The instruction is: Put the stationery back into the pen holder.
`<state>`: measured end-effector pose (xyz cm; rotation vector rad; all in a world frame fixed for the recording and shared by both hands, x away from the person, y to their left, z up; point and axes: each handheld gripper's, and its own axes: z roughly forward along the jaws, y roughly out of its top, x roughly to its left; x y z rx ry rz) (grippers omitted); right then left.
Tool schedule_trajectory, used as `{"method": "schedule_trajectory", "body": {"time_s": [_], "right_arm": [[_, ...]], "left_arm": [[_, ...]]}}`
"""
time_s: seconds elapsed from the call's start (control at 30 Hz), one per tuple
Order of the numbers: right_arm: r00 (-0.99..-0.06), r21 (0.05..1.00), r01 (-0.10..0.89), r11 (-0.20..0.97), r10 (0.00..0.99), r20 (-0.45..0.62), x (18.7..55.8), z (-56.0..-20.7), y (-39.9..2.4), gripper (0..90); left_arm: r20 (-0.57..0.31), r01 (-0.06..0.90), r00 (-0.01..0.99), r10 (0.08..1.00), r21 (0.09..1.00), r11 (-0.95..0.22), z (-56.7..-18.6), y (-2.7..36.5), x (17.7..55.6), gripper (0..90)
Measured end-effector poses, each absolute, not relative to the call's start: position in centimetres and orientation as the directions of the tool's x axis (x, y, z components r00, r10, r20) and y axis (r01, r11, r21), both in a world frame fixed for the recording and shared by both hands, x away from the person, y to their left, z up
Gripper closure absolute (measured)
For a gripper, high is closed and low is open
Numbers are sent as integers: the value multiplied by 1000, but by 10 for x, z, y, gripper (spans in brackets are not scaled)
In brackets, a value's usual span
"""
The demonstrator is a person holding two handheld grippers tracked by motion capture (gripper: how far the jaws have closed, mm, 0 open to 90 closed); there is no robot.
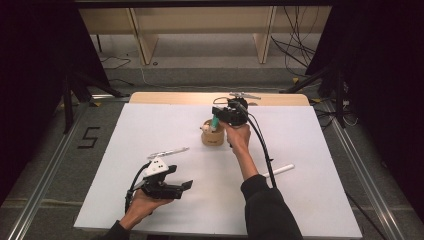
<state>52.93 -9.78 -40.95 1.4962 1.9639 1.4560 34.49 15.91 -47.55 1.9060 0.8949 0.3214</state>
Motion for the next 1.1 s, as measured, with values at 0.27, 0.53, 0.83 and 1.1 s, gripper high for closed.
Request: {"method": "schedule_trajectory", "body": {"time_s": [0.27,0.53,0.83,1.1], "right_arm": [[-429,820,572,-20,845,320,531,-415,-94,652],[-437,817,577,0,845,309,532,-417,-90,651],[-461,819,574,-12,821,335,532,-415,-89,534],[-491,839,543,-15,806,332,529,-401,-100,428]], "left_arm": [[-151,448,694,704,856,-257,-476,159,345,160],[-148,448,695,703,855,-263,-475,159,345,160],[-151,448,693,705,857,-256,-476,159,345,159],[-147,448,694,704,855,-263,-476,159,345,160]]}}
